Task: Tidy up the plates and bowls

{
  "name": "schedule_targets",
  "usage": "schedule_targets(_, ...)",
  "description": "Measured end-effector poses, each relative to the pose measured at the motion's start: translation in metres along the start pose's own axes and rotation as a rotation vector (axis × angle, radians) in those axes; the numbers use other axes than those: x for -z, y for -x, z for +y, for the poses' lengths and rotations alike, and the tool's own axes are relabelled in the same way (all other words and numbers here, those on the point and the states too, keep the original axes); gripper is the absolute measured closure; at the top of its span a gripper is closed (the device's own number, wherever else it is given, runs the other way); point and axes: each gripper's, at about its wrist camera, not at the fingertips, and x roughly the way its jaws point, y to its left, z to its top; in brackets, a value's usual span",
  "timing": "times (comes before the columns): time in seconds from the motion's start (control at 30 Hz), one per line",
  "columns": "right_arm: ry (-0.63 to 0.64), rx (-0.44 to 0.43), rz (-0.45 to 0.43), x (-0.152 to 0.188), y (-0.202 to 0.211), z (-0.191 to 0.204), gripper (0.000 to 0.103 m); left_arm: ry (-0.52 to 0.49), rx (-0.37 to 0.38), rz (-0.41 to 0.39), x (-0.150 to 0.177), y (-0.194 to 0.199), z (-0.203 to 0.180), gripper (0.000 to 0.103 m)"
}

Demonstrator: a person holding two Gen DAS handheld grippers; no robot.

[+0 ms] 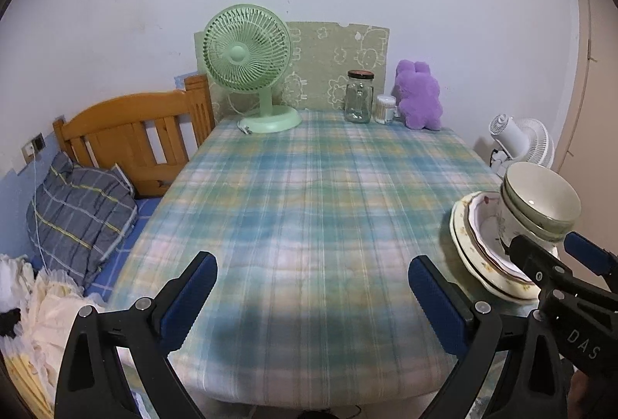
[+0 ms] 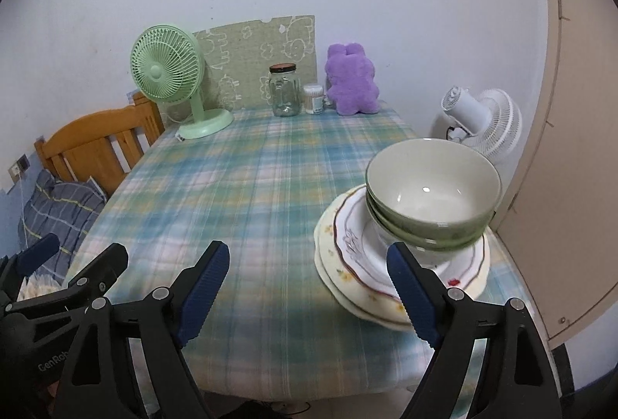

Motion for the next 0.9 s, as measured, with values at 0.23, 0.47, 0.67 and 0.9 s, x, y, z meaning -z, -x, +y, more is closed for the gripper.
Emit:
schedule_targets(0.23,0.008,0.012,-0.032,0.012,0.012,0.004,0.017,0.001,0.02,-0.006,0.009,0.01,0.005,0.003)
schedule_targets(0.47,0.012,0.028,-0.043,0.01,0.02,0.008,0.017,-0.003,0.023,-0.015,0.006,0.017,0.006,0.003)
schedule_targets(0.67,0.026,0.028,-0.041,0.006,0.022,0.01,0.017,0.02,0.032,0.0,0.003,0.016,0.009,0.003)
schedule_targets(0.9,0.039,0.035,-0.039,0.004,0.023,0.011,0.017,0.022,0.032,-0.005,0.002,0.018,0.007,0.003)
